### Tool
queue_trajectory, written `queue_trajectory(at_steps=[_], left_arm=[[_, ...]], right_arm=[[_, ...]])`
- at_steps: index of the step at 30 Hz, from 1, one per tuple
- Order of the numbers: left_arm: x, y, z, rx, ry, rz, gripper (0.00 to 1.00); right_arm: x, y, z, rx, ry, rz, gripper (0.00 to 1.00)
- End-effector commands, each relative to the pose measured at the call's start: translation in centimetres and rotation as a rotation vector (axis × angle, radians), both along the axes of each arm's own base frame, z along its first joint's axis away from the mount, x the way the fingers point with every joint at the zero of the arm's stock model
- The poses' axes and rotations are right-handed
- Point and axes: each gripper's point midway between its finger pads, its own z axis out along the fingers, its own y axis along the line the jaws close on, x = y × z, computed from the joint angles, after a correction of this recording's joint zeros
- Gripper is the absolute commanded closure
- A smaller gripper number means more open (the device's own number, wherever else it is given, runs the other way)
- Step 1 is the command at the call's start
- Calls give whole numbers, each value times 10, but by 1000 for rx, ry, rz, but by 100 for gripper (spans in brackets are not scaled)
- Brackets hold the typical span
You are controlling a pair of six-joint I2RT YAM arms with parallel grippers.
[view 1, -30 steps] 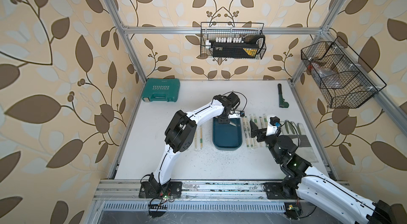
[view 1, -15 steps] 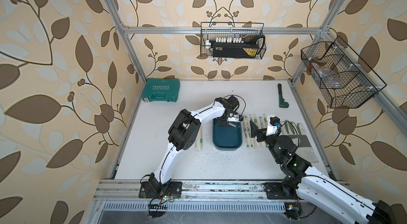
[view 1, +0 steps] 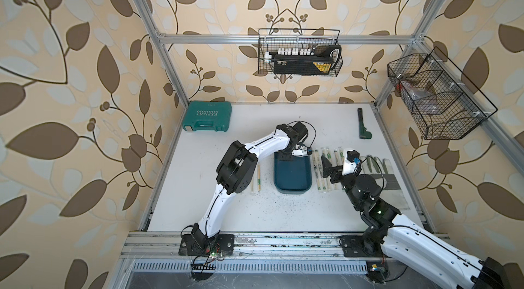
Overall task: Take the paired disposable chopsticks out of the storage box
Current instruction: Pick up the paired disposable chopsticks from the storage box, then place the paired disposable chopsticks at the center of the board.
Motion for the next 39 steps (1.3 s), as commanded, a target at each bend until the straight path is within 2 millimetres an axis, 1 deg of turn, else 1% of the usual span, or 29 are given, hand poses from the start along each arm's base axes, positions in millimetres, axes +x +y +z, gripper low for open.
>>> queue_trajectory(at_steps=[1,4,7,8,9,12,13,14,16,18,20,21,24,26,29,31,35,39], left_arm=[[-8,0,56,-29,-84,66,100],[-23,5,79,-64,-93,163,100],[-35,16,105,-154,-91,306,100],[-38,20,117,-211,-109,363,100],[-41,24,124,-264,-112,412,100],[-54,28,149,-532,-44,543,100],[-60,31,154,-617,-17,584,100],[-60,37,158,-696,-14,655,100],[-53,57,159,-805,-34,844,100],[-50,73,151,-879,-23,1032,100],[-48,89,134,-884,-32,1239,100],[-47,93,127,-872,-31,1311,100],[-41,93,102,-821,-17,1477,100],[-36,87,84,-792,-5,1512,100],[-33,91,60,-738,-29,1574,100],[-31,91,50,-718,-32,1595,100],[-29,83,32,-713,-3,1599,100],[-31,77,13,-703,12,1585,100]], right_arm=[[1,0,16,34,-26,-8,4],[2,0,16,34,-27,-9,4],[2,0,15,34,-23,-6,4],[2,1,15,35,-24,-5,4],[2,1,15,35,-23,-5,4],[2,1,14,37,-21,-4,4],[2,1,13,35,-19,-3,4],[2,1,14,36,-19,-3,4],[2,1,13,36,-19,-5,4],[2,0,14,36,-21,-6,4],[2,0,14,36,-23,-6,4],[2,1,13,35,-21,-6,4],[3,2,11,30,-15,-5,4],[4,2,11,24,-12,-4,4],[4,0,11,22,-13,-14,4],[2,0,12,28,-20,-13,4],[2,-1,13,31,-25,-14,4],[2,-1,13,27,-21,-14,4]])
